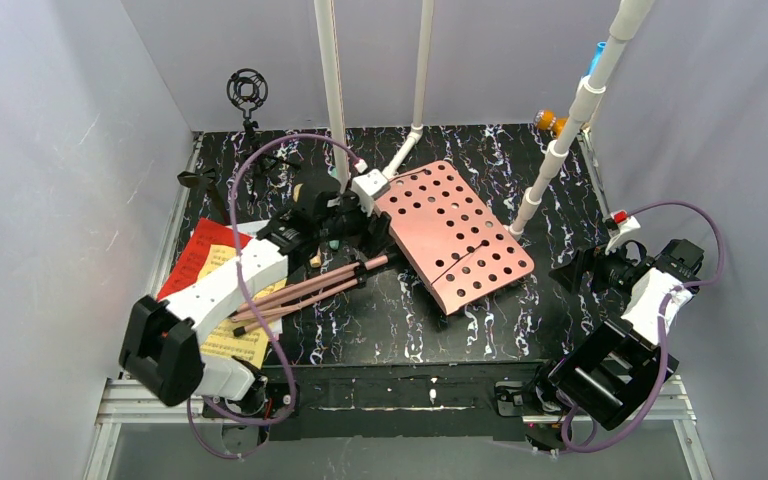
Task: Pack up the instrument practice props
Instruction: Place the music stand at the center of the board.
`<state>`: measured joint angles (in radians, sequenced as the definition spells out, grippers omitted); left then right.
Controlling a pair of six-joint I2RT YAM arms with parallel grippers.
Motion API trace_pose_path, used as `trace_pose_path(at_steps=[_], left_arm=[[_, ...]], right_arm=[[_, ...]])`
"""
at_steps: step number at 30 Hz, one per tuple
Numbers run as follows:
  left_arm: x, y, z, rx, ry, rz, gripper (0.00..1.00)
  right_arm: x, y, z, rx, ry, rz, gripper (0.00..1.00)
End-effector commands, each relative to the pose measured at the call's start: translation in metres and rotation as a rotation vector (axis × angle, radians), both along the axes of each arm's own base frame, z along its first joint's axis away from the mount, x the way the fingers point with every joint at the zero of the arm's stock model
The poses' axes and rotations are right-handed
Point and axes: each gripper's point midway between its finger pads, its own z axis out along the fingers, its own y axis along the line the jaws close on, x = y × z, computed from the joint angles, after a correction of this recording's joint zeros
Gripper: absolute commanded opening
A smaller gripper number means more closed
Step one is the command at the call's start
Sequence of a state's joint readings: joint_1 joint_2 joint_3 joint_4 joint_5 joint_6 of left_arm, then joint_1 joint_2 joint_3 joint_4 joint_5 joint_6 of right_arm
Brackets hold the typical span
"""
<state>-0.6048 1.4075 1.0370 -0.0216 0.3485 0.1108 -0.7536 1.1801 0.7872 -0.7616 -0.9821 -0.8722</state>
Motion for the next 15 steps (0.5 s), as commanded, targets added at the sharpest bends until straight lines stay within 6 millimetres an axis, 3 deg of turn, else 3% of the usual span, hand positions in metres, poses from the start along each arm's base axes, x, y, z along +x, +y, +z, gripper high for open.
trace_pose_path(at_steps=[1,6,15], left_arm=[[-0.032,0.011,0.034,-0.094,0.024,0.002,0.75],[-0.06,0.029,0.056,-0.173,0.077,0.068,0.98],[-0.098,0.091,0.094,-0.261,0.056,0.31,0.98]], right_arm=[[-0.002,0.004,0.003,0.021,-0.012,0.013,0.98],[-0.002,0.007,0.014,0.023,-0.03,0.029,0.98],[0.006,0.002,0.066,0.092,-0.018,-0.089,0.98]])
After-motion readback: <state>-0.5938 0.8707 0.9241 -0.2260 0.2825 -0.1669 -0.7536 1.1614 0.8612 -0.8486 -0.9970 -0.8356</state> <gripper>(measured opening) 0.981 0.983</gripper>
